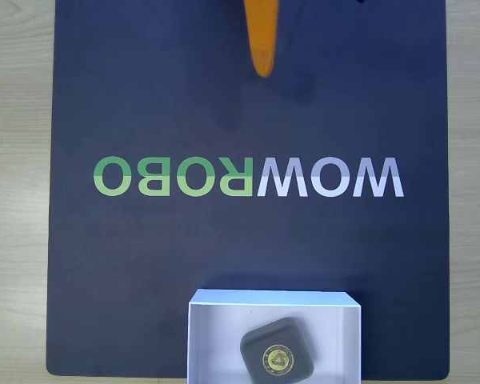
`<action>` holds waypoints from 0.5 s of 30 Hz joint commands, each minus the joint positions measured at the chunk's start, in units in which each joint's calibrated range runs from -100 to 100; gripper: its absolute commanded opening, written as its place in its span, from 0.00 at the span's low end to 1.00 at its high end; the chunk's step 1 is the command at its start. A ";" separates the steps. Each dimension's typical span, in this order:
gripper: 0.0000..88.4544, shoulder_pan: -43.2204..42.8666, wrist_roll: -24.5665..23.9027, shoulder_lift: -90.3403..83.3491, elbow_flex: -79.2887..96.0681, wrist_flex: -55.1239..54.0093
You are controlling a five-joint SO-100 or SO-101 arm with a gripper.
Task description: Grab the usb to bin
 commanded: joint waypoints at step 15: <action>0.01 0.60 4.07 -24.88 24.04 16.61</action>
